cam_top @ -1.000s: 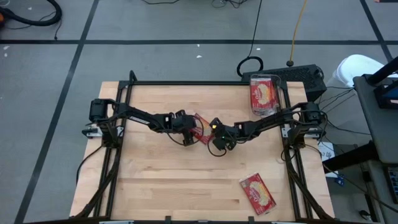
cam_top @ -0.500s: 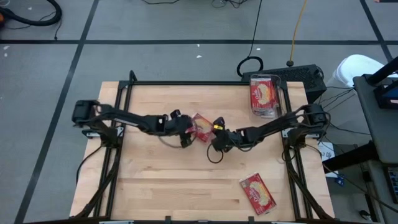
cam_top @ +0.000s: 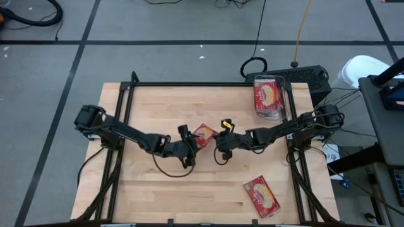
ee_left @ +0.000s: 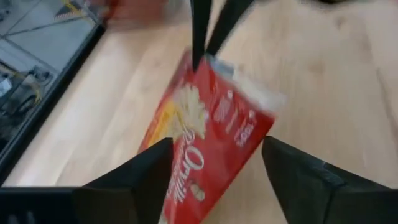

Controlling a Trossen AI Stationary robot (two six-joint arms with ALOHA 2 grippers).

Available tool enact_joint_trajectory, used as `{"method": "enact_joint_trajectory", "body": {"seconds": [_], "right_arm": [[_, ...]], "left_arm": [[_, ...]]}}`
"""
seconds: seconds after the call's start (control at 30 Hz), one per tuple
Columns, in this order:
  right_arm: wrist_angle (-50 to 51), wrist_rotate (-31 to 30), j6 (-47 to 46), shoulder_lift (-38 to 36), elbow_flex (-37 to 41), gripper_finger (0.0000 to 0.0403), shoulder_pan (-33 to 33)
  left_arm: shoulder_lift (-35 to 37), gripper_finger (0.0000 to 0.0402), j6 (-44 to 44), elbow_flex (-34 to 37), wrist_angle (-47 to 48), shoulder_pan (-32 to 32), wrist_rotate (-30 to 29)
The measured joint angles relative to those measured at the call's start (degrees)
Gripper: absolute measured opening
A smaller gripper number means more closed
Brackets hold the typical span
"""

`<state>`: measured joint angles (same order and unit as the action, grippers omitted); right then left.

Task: Sort popcorn bags into baskets
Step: Put the red popcorn bag into the transparent bin

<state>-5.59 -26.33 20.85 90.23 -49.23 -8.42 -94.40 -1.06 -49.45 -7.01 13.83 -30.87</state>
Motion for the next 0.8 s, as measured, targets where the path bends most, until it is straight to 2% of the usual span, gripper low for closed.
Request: {"method": "enact_joint_trajectory", "body": {"seconds": [0.23, 0.33, 0.4, 0.47, 0.67, 0.73, 0.8], "right_arm": [[-3.8, 2.3, -6.3, 0.0, 0.0, 0.0000, 0.2], [-4.0, 4.3, -9.3, 0.0, 0.0, 0.0000, 0.5], [-3.8, 5.9, -11.7, 0.0, 0.0, 0.0000, 0.5], [-3.3, 7.1, -13.9, 0.0, 0.0, 0.0000, 0.5], [-2.6, 6.8, -21.2, -2.0, 0.0, 0.0002, -0.1], [-0.4, 7.2, -25.1, -4.0, 0.0, 0.0009, -0.5], [1.7, 8.8, -29.0, -6.4, -0.1, 0.0023, -0.9]], "left_arm": [[-7.1, 0.0319, -0.3, 0.1, -7.2, 0.2, -3.3], [-9.2, 0.0316, 0.1, 0.1, -9.1, -0.2, -8.4], [-9.7, 0.0287, 0.9, 0.1, -9.7, -0.1, -12.3], [-9.7, 0.0237, 2.5, 0.1, -9.5, 0.2, -15.1], [-8.6, 0.0048, 7.2, 0.1, -9.9, 0.6, -13.4], [-8.2, 0.0021, 9.0, 0.1, -9.8, 0.8, -12.5], [-7.8, 0.0025, 11.3, 0.1, -11.3, 1.0, -12.4]]}}
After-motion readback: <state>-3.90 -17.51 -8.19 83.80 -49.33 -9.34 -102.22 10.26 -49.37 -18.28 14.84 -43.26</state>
